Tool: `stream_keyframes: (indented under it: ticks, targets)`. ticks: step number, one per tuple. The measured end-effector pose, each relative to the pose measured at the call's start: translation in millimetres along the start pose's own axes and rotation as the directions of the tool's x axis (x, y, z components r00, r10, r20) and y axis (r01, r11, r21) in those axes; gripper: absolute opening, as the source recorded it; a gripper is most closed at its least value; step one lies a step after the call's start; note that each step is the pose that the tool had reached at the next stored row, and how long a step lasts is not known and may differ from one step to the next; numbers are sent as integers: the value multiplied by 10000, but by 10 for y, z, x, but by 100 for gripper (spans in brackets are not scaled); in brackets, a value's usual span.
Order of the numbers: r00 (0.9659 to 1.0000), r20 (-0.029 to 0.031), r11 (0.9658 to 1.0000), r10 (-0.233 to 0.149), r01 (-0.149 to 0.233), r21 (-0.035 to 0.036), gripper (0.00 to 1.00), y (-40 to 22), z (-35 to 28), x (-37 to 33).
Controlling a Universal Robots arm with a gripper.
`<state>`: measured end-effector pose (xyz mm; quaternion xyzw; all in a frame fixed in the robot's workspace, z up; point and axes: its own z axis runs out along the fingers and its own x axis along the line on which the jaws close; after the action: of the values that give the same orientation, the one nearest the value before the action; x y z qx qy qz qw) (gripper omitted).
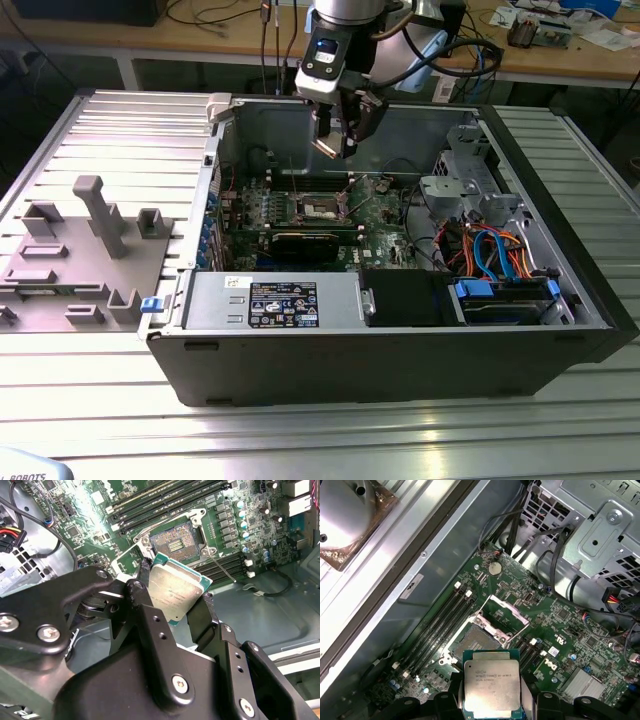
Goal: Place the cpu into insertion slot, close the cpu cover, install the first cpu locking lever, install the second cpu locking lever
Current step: 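Place the cpu into insertion slot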
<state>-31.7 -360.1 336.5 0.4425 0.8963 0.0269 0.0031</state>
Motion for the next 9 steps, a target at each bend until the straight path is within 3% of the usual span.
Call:
stream_keyframes:
  ticks: [9]
  targets:
    - [9999,8,9999,162,-162,-4,54,0,0,0]
